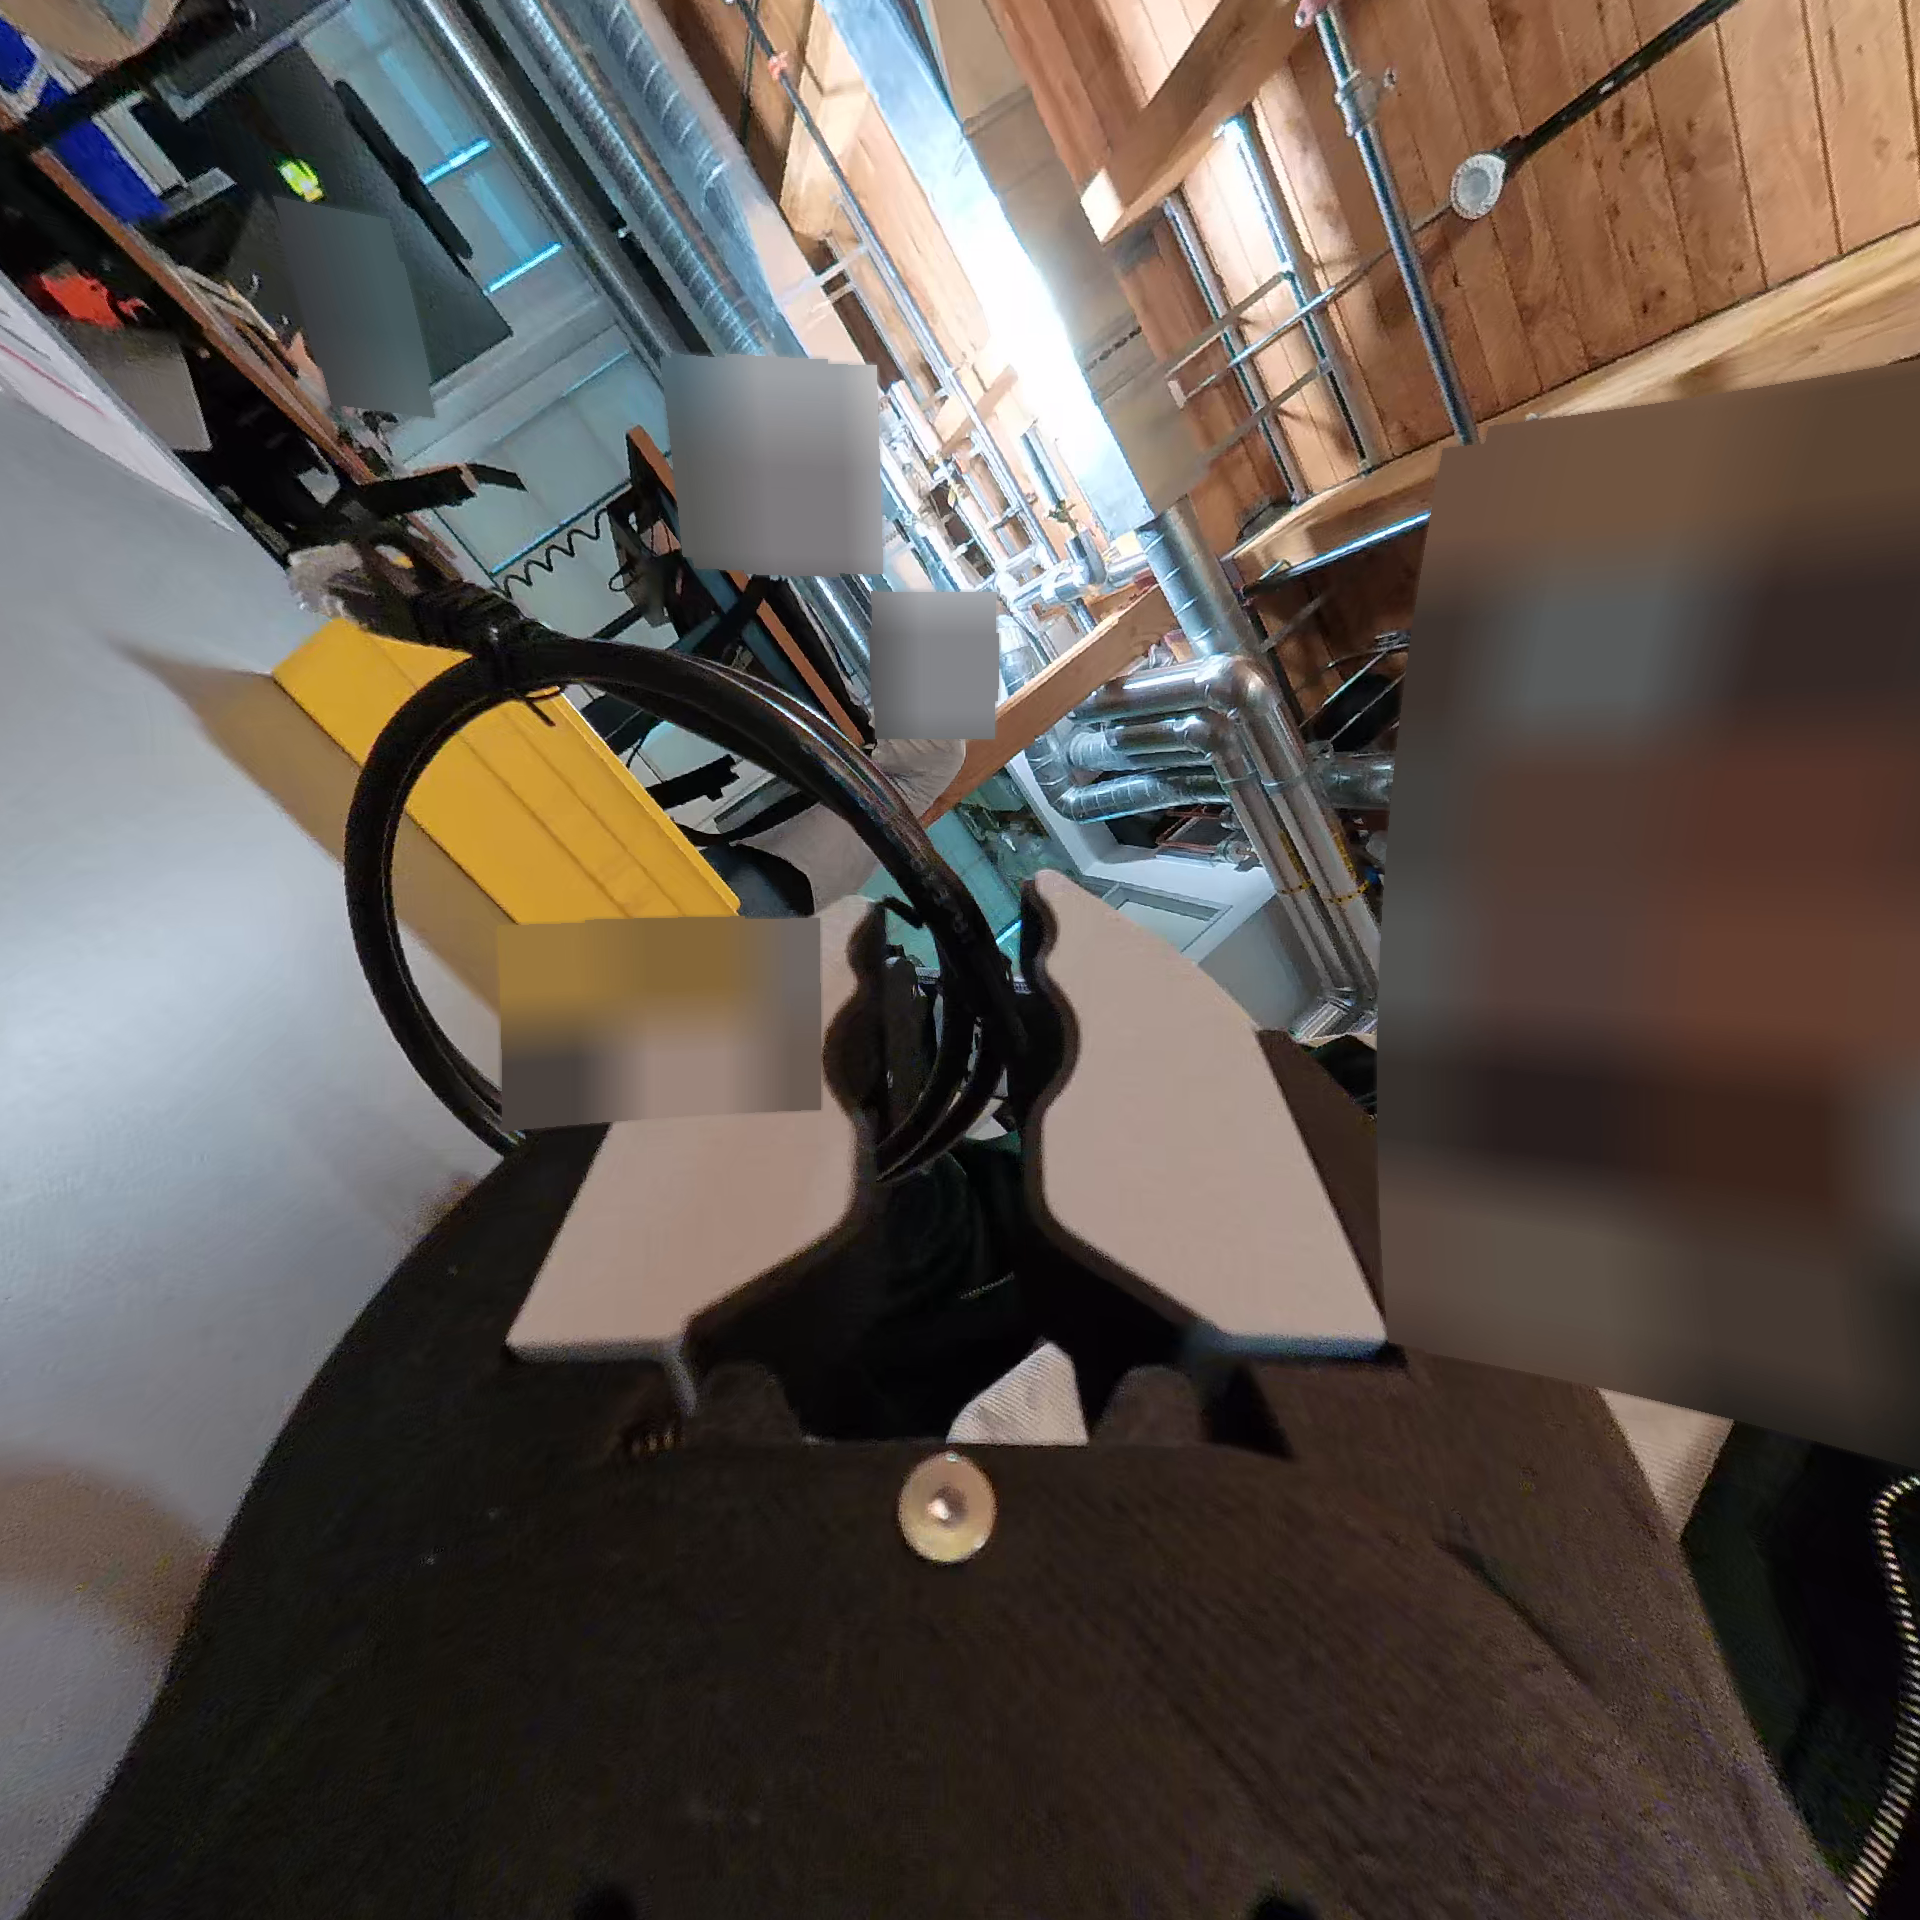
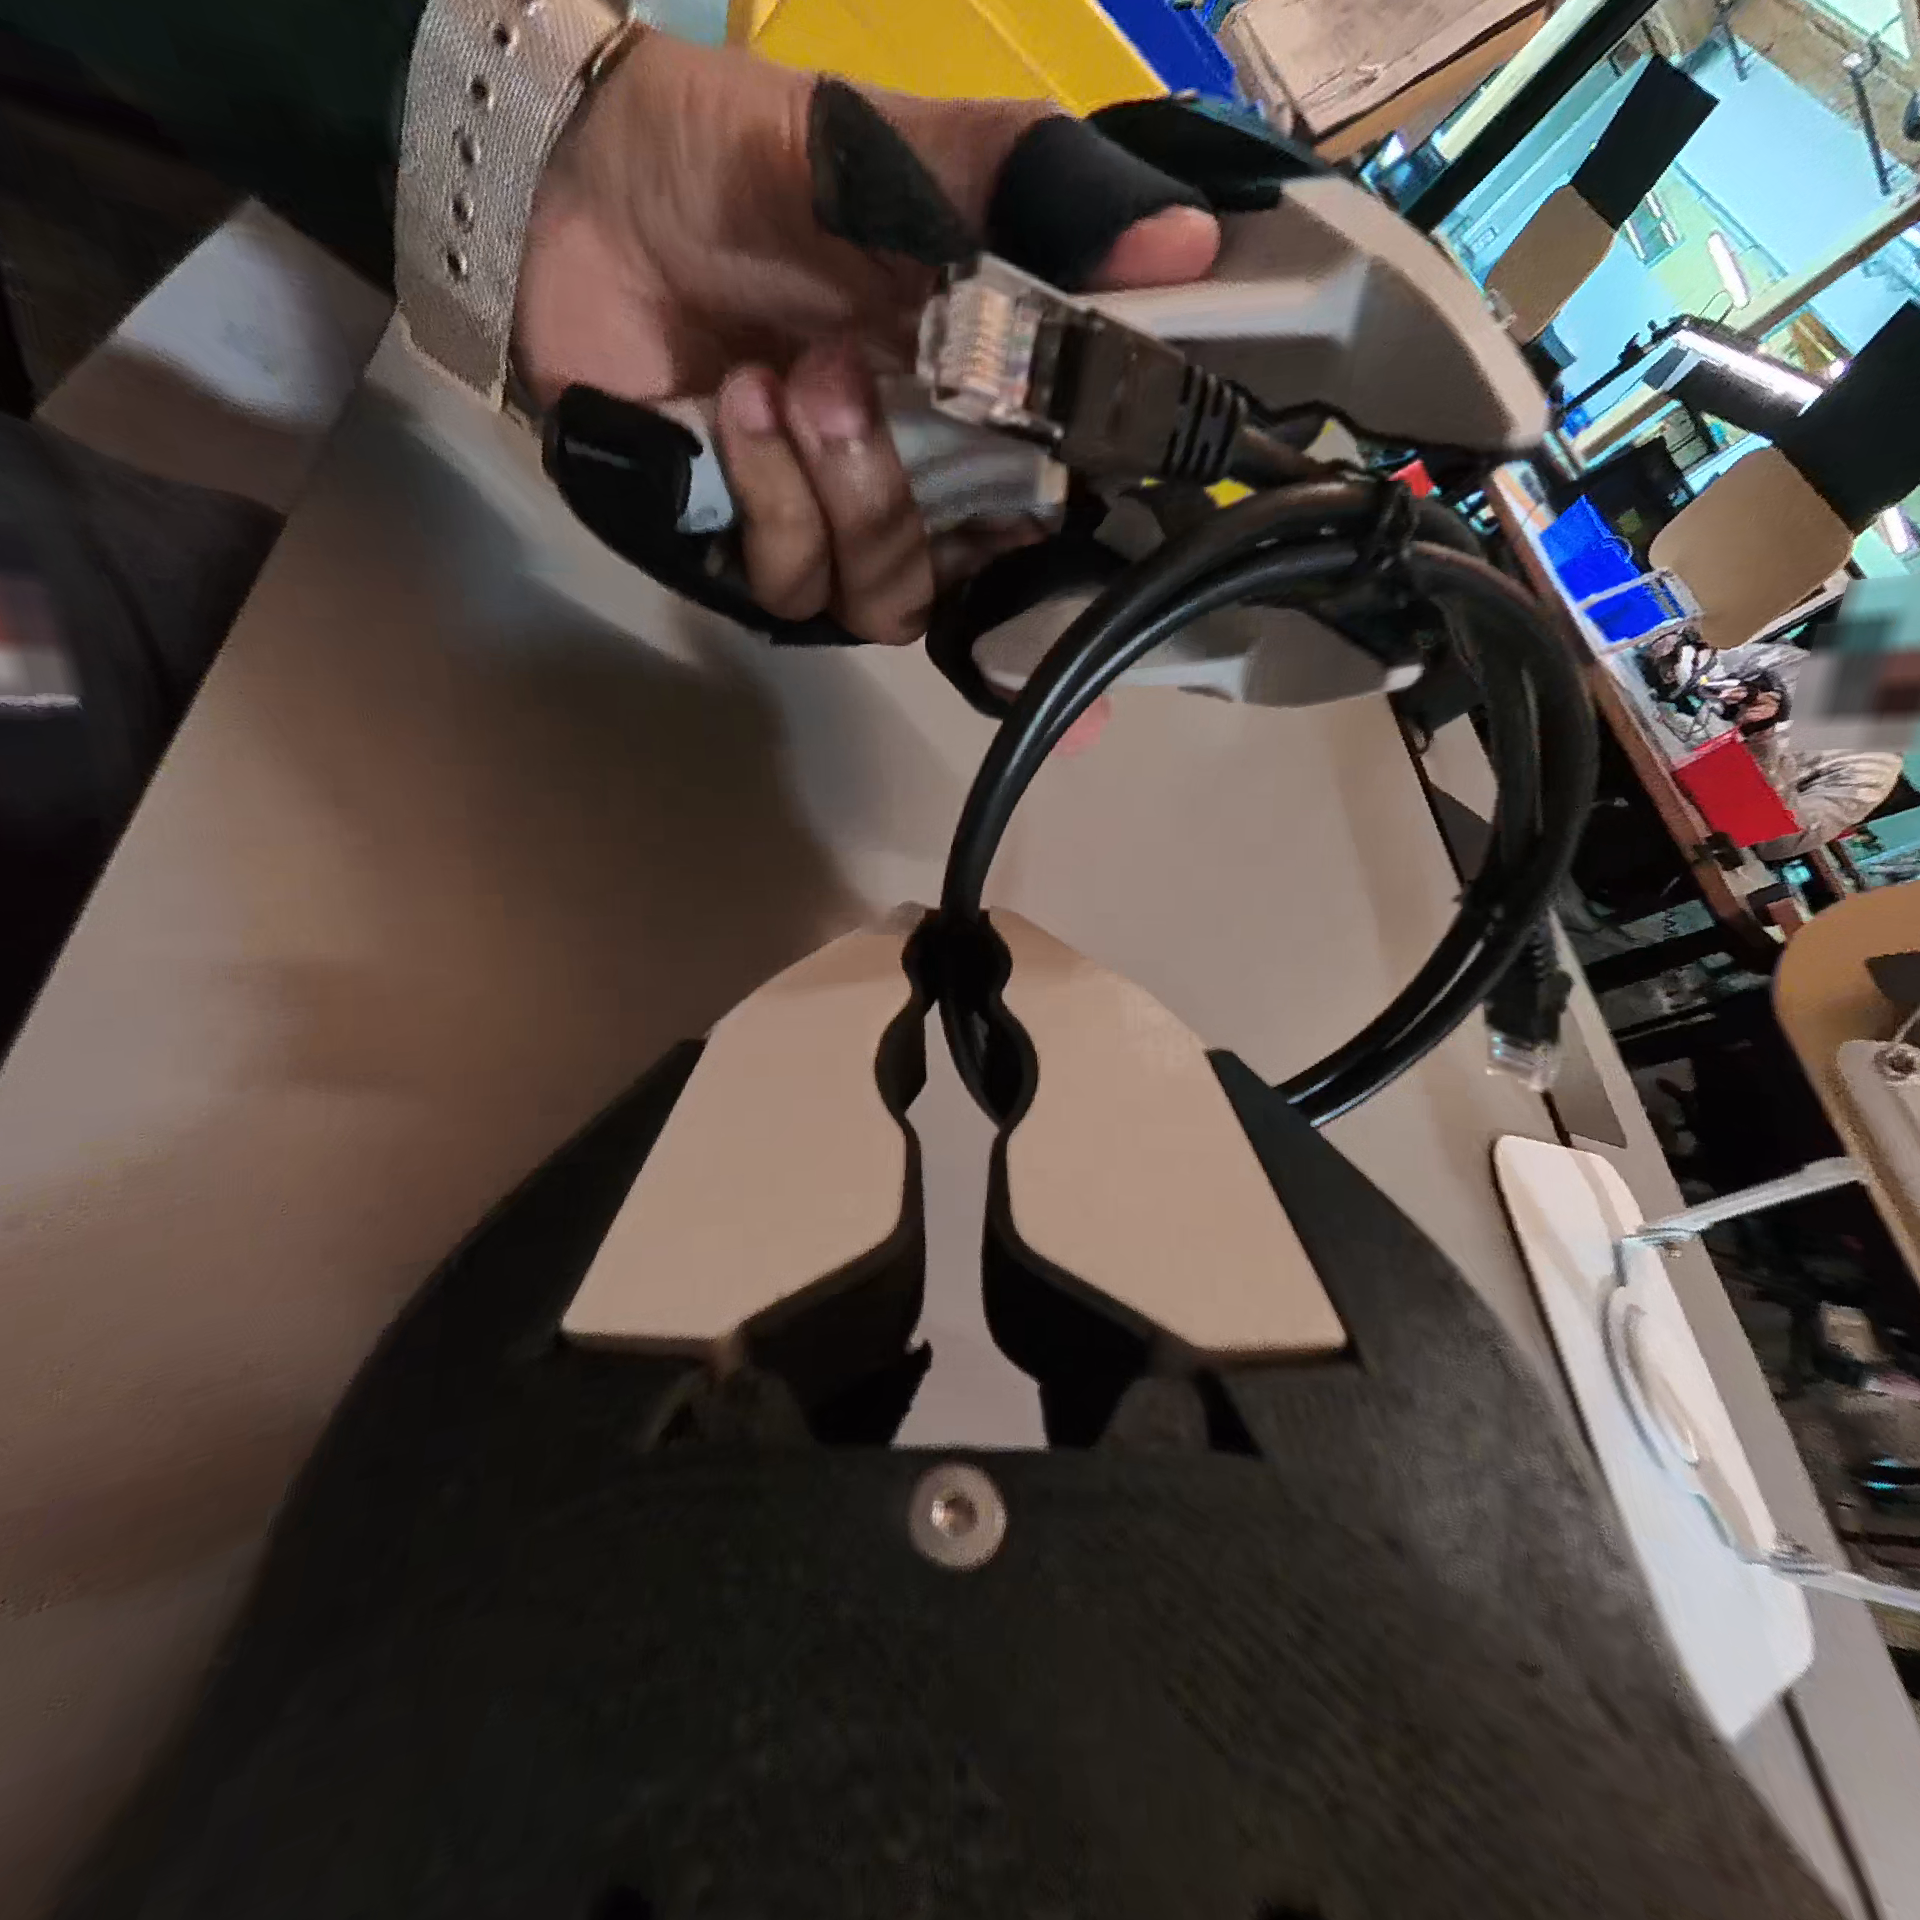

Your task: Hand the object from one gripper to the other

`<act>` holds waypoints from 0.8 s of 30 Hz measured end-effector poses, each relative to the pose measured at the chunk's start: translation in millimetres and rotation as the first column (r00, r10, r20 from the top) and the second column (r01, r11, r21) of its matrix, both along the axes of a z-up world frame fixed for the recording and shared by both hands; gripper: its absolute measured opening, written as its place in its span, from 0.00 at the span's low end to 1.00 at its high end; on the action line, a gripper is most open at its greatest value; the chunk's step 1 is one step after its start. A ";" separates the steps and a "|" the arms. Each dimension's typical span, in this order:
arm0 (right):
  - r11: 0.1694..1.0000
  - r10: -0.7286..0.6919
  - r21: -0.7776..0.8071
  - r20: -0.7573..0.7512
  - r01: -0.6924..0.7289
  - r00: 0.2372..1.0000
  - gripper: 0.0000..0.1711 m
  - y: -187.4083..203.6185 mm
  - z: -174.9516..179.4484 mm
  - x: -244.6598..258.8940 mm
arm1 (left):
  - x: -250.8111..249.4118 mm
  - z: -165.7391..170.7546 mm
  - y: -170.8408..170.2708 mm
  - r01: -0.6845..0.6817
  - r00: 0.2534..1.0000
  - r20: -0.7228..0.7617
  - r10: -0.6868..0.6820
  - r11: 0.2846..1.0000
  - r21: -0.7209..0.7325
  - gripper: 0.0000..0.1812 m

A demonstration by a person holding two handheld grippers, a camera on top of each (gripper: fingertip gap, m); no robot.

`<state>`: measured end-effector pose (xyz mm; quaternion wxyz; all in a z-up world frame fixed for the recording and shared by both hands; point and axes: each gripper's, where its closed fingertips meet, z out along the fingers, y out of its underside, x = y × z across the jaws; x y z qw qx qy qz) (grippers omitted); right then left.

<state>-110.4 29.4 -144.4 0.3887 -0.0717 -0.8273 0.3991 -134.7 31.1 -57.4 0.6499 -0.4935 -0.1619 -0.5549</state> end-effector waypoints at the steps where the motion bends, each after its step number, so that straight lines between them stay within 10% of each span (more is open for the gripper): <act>1: 1.000 -0.003 -0.028 0.009 0.003 1.000 0.03 0.7 2.9 -0.4 | -0.9 0.7 0.3 -0.013 1.000 -0.006 0.013 1.000 0.000 0.18; 7: 0.932 0.017 -0.363 0.061 0.007 0.998 0.03 10.1 41.9 -1.0 | -11.3 -2.8 1.0 -0.096 0.995 -0.025 0.096 0.995 -0.016 0.23; 12: 0.652 0.230 -0.757 0.136 -0.048 0.964 0.04 16.7 86.3 12.2 | -26.3 -18.0 3.2 -0.228 0.968 -0.133 0.213 0.968 -0.108 0.23; 24: 0.492 0.552 -0.865 0.227 -0.094 0.802 0.03 -14.7 91.2 41.3 | -29.7 -39.6 11.2 -0.511 0.677 -0.674 0.296 0.848 -0.140 0.26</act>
